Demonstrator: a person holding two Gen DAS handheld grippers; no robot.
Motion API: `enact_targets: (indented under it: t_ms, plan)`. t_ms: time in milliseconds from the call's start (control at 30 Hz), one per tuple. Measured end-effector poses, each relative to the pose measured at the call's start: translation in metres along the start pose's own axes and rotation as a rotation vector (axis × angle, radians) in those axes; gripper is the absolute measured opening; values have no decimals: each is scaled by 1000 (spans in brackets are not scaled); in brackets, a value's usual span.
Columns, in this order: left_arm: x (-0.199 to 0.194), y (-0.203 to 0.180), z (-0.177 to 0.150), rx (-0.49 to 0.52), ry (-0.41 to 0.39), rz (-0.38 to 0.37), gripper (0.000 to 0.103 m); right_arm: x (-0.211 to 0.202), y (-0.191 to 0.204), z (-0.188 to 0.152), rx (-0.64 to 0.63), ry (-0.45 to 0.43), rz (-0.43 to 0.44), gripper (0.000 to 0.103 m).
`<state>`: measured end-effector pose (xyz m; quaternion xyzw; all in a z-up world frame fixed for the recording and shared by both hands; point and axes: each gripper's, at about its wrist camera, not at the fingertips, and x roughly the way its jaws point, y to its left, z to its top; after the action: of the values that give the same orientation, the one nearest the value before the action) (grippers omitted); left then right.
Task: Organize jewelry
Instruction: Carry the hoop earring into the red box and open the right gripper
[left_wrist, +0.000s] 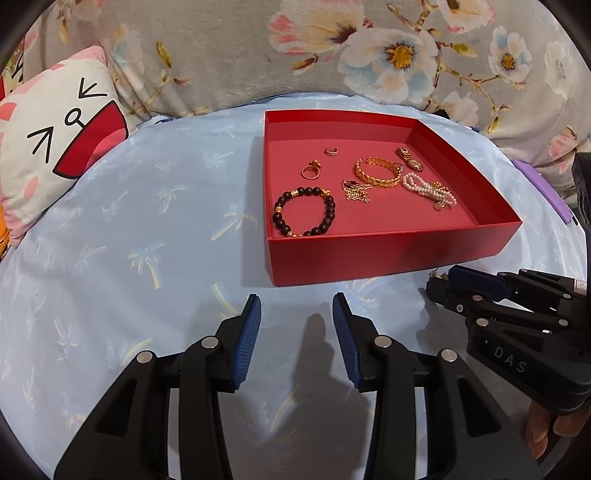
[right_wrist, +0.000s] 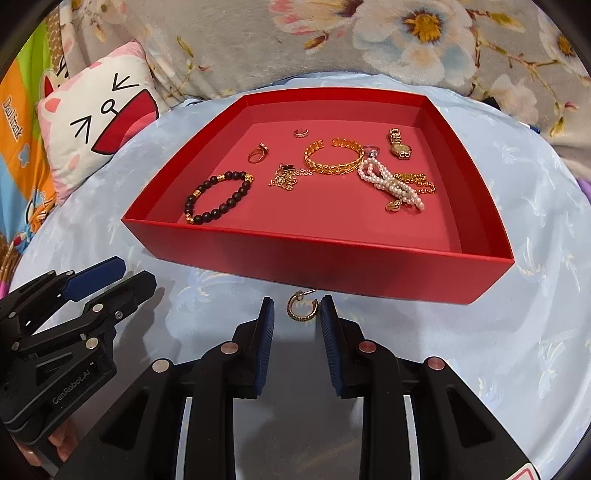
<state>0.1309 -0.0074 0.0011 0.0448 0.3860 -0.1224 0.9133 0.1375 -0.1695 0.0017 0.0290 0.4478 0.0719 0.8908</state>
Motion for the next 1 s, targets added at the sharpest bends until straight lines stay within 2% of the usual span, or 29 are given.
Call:
enact_targets:
  t_ms: [100, 500, 733, 867, 1000]
  plan:
    - [1, 0, 0, 1, 1, 0, 39, 0, 2, -1, -14, -8, -29, 16]
    - [3, 1, -2, 0, 6, 3, 39, -12, -7, -5, 15, -21, -1, 15]
    - [-9, 1, 4, 2, -19, -8, 39, -54, -15, -2, 38, -92, 35, 15]
    - [-24, -2, 19, 15, -58, -14, 39, -83, -21, 16, 50, -162, 59, 15]
    - [-33, -12, 47, 36, -95, -23, 39, -88, -26, 43, 45, -200, 35, 15]
